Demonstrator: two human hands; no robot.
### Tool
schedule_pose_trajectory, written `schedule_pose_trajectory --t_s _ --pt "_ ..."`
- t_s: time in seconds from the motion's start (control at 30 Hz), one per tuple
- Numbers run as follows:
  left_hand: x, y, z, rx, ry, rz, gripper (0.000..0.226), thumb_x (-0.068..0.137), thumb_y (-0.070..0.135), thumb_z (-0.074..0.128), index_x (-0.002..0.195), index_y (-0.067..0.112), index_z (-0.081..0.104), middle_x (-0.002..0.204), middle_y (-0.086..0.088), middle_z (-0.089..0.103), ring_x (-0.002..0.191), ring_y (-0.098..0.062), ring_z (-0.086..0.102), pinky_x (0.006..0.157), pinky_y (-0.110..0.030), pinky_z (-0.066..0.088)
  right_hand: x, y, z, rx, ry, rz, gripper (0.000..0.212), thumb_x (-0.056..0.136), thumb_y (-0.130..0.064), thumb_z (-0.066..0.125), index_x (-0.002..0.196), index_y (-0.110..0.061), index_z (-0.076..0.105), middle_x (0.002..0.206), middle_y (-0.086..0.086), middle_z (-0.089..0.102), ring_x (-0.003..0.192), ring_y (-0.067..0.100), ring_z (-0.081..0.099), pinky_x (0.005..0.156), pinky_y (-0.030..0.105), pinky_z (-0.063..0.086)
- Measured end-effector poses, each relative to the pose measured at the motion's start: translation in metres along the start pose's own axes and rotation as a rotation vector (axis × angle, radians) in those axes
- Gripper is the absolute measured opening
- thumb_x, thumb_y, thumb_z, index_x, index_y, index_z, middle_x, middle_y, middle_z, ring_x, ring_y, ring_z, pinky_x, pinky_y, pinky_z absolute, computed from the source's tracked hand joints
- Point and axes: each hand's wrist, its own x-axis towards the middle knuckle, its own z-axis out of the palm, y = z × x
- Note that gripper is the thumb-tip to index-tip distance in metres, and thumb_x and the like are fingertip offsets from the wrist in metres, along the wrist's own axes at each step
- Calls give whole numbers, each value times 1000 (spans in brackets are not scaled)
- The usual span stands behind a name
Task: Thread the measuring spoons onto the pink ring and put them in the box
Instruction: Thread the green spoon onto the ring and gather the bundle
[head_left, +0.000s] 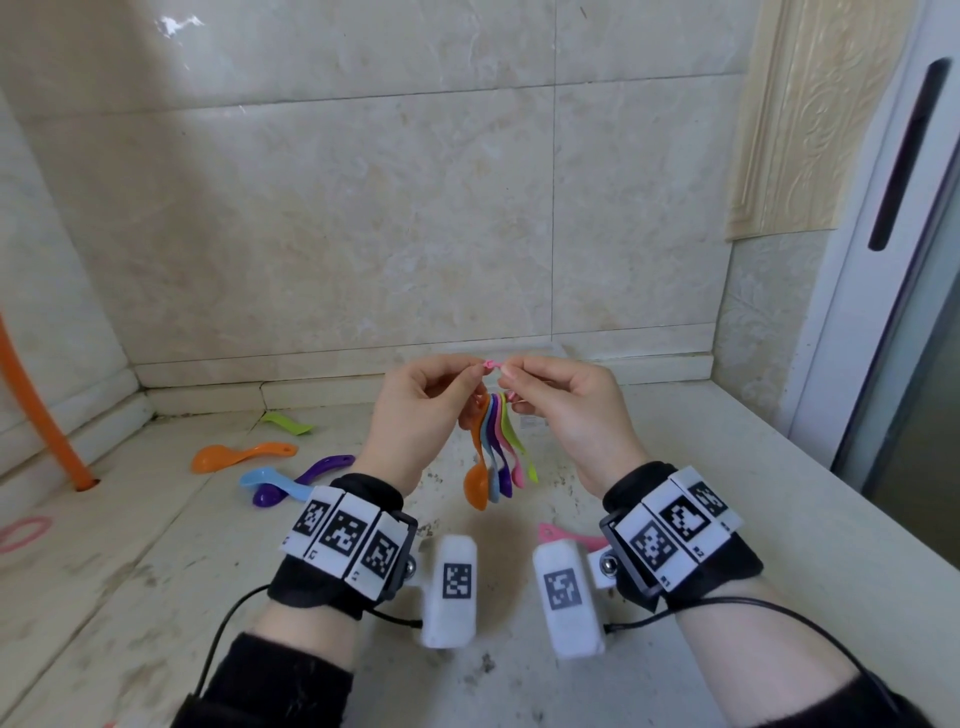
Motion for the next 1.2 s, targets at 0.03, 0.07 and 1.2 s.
schedule_pose_trajectory --t_s 0.03,0.07,1.2 --pt "0 0 0 4 -6 8 15 90 15 63 85 21 75 61 -1 67 54 -13 57 52 -22 47 0 0 0 -12 -6 -6 12 85 -22 72 92 -30 75 88 -7 76 83 6 71 70 17 55" --pt "-1 1 -1 8 -13 14 17 90 14 63 83 23 76 62 -2 67 55 -14 57 52 -22 48 -1 0 0 -21 -8 -10 12 85 -22 72 90 -32 75 87 -8 76 82 6 71 70 18 55" --pt "-6 6 0 44 -101 -9 18 85 9 67 89 24 76 77 -5 75 59 -10 64 58 -20 52 4 8 -5 -191 87 9 5 82 -29 74 87 -29 74 80 -8 75 77 3 71 74 24 57"
